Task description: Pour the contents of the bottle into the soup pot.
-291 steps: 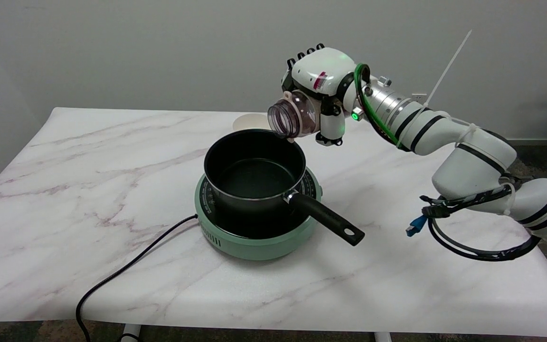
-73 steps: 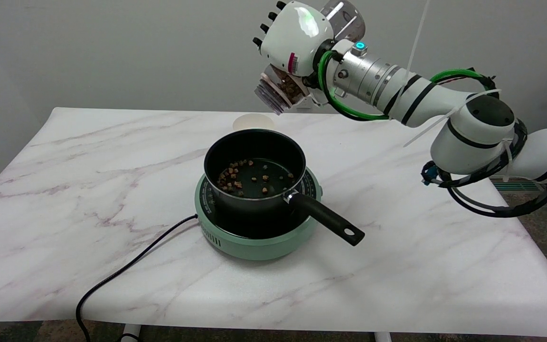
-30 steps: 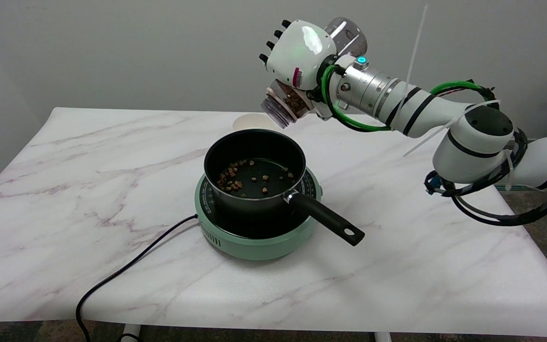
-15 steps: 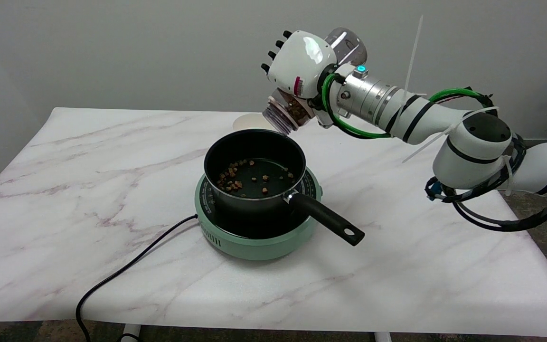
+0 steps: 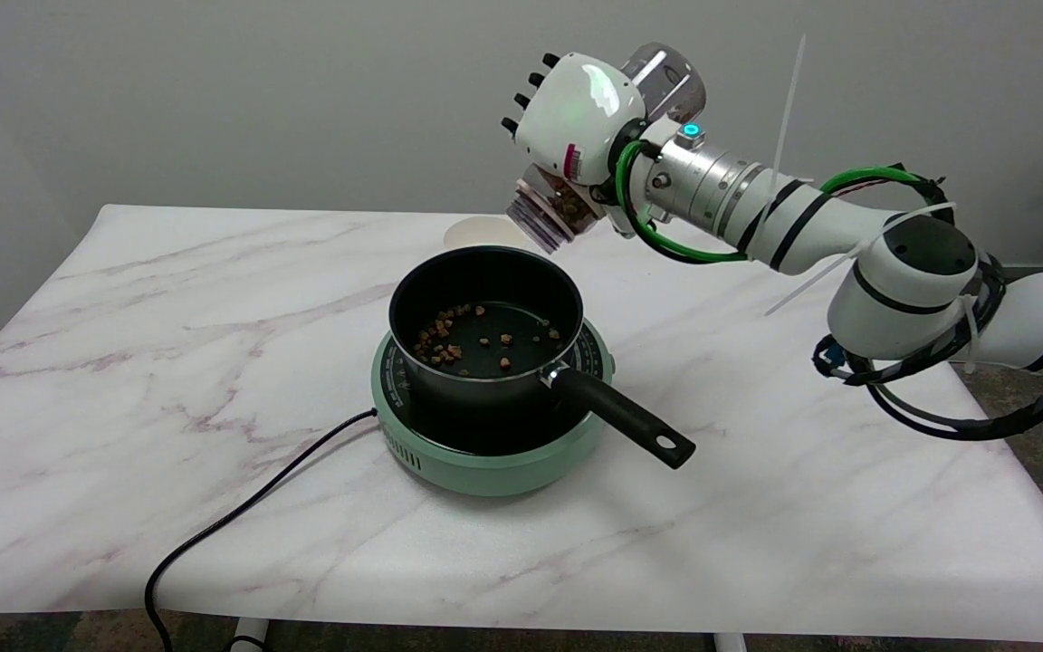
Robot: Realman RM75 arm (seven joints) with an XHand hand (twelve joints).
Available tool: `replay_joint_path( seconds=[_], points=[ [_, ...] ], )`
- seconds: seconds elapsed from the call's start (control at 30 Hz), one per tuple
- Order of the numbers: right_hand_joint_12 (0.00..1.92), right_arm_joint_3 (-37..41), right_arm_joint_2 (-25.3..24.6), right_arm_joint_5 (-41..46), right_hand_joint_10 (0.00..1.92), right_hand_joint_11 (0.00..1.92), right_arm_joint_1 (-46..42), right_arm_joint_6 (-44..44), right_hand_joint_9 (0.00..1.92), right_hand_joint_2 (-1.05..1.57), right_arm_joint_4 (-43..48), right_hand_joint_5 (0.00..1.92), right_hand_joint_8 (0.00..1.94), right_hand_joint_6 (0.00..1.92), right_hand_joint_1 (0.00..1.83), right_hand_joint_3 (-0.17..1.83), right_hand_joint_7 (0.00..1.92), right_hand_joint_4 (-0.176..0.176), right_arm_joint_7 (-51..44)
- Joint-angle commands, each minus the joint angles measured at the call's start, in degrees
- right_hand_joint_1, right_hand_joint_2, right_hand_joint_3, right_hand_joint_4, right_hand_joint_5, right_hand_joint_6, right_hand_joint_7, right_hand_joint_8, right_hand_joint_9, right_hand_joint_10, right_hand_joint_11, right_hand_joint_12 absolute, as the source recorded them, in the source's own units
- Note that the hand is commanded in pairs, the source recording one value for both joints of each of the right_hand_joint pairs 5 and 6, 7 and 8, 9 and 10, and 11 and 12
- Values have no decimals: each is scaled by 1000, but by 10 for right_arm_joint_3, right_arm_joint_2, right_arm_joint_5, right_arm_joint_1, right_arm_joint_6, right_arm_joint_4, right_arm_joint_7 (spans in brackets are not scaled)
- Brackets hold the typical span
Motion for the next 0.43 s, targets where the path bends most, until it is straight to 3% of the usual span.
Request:
replay_joint_path(
  seconds=[0.03,0.43],
  points=[
    [1062,2,2,-18,1211,1062,-7,-2,1211,672,2,1530,1390,1530,1489,787,1390,0,0],
    [1060,3,-5,20,1209,1060,-34,-2,1209,683,2,1534,1392,1534,1488,781,1392,0,20]
  ],
)
